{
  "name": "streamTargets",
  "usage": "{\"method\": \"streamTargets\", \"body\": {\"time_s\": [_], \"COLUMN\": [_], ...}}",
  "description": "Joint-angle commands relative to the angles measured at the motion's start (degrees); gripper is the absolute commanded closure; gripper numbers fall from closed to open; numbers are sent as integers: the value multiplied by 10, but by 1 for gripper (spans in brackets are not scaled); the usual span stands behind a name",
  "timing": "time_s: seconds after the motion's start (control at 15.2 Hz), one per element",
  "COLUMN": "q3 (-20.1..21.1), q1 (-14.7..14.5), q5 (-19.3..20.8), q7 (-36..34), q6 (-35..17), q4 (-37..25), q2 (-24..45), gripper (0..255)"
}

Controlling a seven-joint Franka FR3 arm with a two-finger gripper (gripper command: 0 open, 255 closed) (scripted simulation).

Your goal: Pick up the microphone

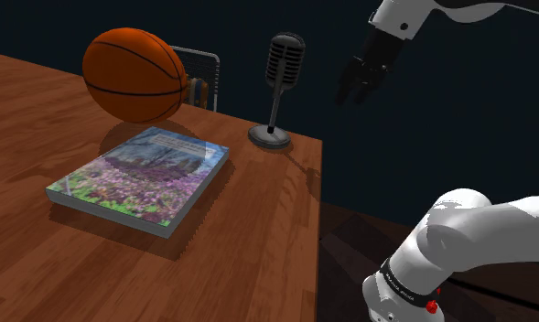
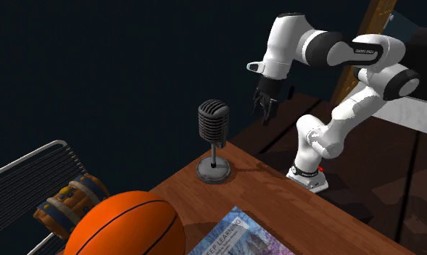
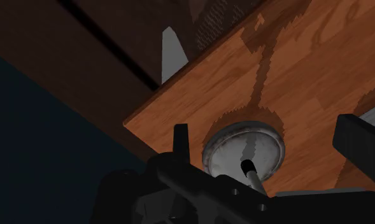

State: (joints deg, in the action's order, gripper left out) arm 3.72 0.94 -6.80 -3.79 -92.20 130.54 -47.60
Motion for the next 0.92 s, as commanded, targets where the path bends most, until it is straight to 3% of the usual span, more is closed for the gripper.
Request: {"method": "streamTargets", "body": {"time_s": [0.0,0.33,0.53,0.66,0.73,0.86], "q3": [0,-65,-128,-201,-254,-395], "q1": [0,-55,-128,-220,-287,-459], "q5": [0,-54,-107,-152,-173,-194], "q7": [0,147,268,373,434,564], "q6": [0,-317,-524,-669,-742,-882], "q4": [0,203,289,324,334,337], "q2": [0,-94,-96,-77,-69,-78], "gripper": [0,0,0,0,0,0]}}
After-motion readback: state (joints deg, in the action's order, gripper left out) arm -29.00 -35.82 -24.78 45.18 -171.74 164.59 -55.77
